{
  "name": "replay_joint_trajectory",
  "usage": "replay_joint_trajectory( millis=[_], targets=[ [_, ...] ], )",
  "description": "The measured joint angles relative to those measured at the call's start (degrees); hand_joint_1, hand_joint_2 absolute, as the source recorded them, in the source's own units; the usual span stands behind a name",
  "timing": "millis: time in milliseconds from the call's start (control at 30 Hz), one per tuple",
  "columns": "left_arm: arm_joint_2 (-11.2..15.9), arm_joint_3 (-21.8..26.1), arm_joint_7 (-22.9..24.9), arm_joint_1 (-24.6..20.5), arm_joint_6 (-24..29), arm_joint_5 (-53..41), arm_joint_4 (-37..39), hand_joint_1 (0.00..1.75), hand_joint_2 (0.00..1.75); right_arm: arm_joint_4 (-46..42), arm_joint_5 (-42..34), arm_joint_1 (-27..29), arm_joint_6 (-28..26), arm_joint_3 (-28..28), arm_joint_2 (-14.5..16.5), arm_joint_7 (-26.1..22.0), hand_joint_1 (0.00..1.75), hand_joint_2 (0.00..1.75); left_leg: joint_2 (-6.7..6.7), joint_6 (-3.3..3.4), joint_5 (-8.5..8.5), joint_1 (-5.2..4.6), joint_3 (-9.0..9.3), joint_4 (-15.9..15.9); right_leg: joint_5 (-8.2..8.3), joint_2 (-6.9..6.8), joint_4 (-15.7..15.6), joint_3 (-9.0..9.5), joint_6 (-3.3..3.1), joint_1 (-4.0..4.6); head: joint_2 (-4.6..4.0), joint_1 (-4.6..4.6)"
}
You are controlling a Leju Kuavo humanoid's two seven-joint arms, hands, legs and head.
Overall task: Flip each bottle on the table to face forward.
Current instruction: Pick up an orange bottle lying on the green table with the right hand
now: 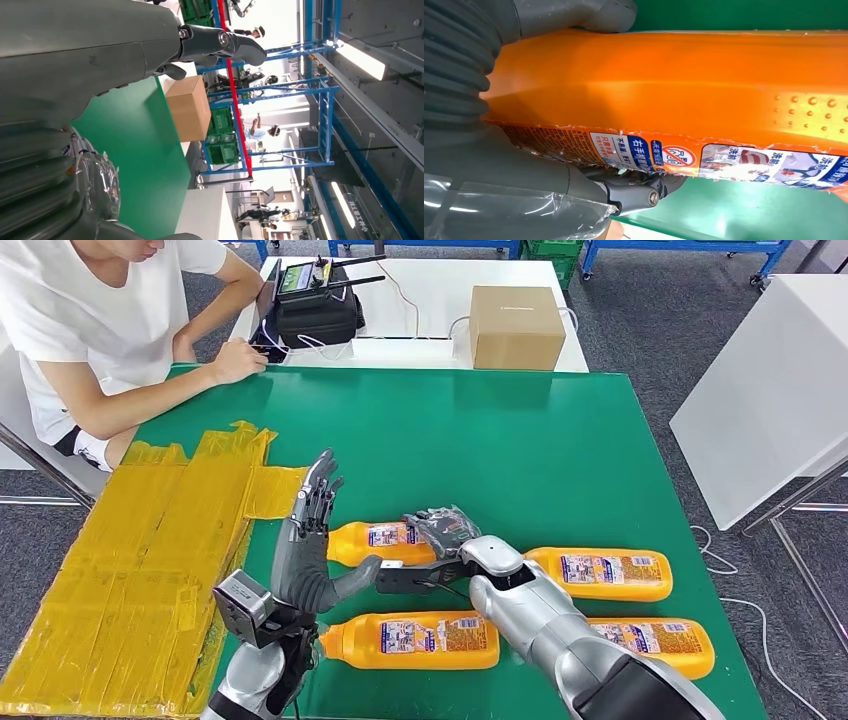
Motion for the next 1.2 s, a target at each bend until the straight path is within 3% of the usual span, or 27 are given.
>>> replay_joint_trajectory(
  millis=[167, 400, 500, 600, 767, 900, 1200],
  targets=[
    [0.0, -0.1, 0.0, 0.0, 0.0, 0.0, 0.0, 0.00, 1.75, 0.3, -1.5, 0.3, -3.6, -0.1, 0.0, 0.4, 1.75, 1.75, -0.01, 0.00, 0.00, 0.00, 0.00, 0.0, 0.00, -0.01, 0.0, 0.01, 0.00, 0.00, 0.00, 0.01],
    [0.1, -0.1, 0.5, 1.3, -0.1, 0.8, -0.7, 0.00, 1.75, -6.3, -9.9, 6.9, -22.8, -7.6, -0.5, -2.3, 1.75, 1.75, -0.05, 0.00, 0.00, -0.02, -0.14, 0.0, 0.00, -0.01, 0.0, -0.08, 0.00, -0.01, 0.00, 0.01],
    [0.2, -0.1, 0.7, 2.0, 0.0, 0.8, -1.2, 0.00, 1.75, -11.8, -13.3, 10.8, -27.6, -11.4, -1.0, -6.3, 1.75, 1.75, -0.08, -0.01, -0.02, -0.02, -0.17, 0.0, -0.01, -0.04, 0.0, -0.11, 0.01, -0.01, 0.00, 0.01],
    [0.5, -0.1, 0.5, 3.1, -0.2, 1.6, -1.9, 0.00, 1.75, -20.3, -19.6, 16.2, -30.5, -15.9, -1.2, -13.4, 1.75, 1.75, -0.09, -0.01, -0.04, -0.01, -0.22, 0.0, -0.03, -0.05, 0.0, -0.14, 0.00, 0.00, 0.00, 0.00],
    [0.9, 0.0, 0.3, 4.4, -0.9, 2.7, -3.2, 0.00, 1.75, -34.5, -27.5, 24.7, -29.9, -21.7, -1.3, -19.1, 1.74, 1.75, -0.11, -0.02, -0.07, -0.01, -0.27, 0.0, -0.05, -0.04, 0.0, -0.19, -0.01, 0.00, 0.00, 0.01],
    [1.1, 0.0, 0.4, 4.9, -1.8, 3.7, -3.6, 0.00, 1.75, -42.8, -35.6, 29.6, -24.4, -23.9, -1.0, -23.1, 1.73, 1.75, -0.11, -0.02, -0.07, -0.01, -0.27, 0.0, -0.05, -0.03, 0.0, -0.20, -0.02, 0.00, 0.00, 0.01],
    [1.3, 0.1, 1.3, 4.9, -3.6, 5.3, -3.7, 0.00, 1.75, -48.8, -37.8, 33.0, -19.3, -24.2, -0.9, -24.8, 1.71, 1.75, -0.09, -0.01, -0.05, -0.01, -0.26, 0.0, -0.04, -0.03, 0.0, -0.18, -0.02, 0.00, 0.00, 0.01]
  ],
)
